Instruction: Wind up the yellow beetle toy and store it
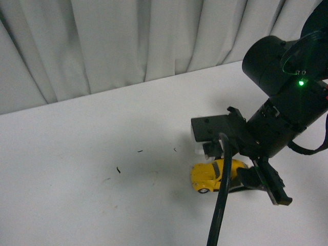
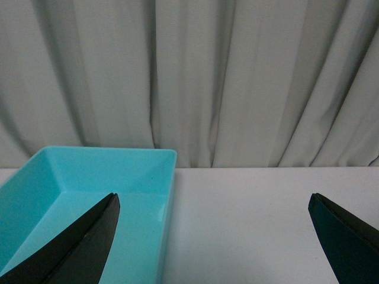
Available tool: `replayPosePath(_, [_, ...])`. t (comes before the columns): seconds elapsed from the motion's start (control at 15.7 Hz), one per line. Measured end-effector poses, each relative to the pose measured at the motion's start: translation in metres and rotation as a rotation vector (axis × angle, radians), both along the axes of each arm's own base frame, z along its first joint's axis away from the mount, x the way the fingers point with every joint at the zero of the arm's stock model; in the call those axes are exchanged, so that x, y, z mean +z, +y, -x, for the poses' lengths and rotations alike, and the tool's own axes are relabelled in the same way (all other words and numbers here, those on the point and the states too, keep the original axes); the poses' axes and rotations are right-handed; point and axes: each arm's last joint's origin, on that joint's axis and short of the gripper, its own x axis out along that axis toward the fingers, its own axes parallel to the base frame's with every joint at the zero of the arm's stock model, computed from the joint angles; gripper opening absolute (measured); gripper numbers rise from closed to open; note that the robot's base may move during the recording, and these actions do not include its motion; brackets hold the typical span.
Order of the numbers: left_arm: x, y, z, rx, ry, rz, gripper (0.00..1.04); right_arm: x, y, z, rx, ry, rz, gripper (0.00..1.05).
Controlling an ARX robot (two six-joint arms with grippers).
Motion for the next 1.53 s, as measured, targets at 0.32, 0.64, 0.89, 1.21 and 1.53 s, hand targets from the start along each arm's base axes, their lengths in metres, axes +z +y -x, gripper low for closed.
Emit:
replayPosePath(0.32, [0.0000, 0.0000, 0.0000, 0.000, 0.000, 0.000, 0.98, 0.0002, 0.0000, 0.0012, 0.032, -0.001, 0.003, 0.98])
replayPosePath(0.64, [0.0000, 0.0000, 0.0000, 0.000, 0.000, 0.000, 0.98, 0.0003, 0.0001, 0.0011, 0.048, -0.006, 0.008, 0.98])
replayPosePath(0.89, [0.0000, 0.0000, 0.0000, 0.000, 0.000, 0.000, 0.98, 0.0006, 0.0018, 0.0006, 0.063, -0.012, 0.013, 0.98])
replayPosePath(1.21, [0.0000, 0.0000, 0.0000, 0.000, 0.000, 0.000, 0.98, 0.0012, 0.0033, -0.0004, 0.082, -0.017, 0.028, 0.98])
replayPosePath(1.53, [0.0000, 0.0000, 0.0000, 0.000, 0.000, 0.000, 0.98, 0.0028, 0.0052, -0.0020, 0.125, -0.024, 0.043, 0.98])
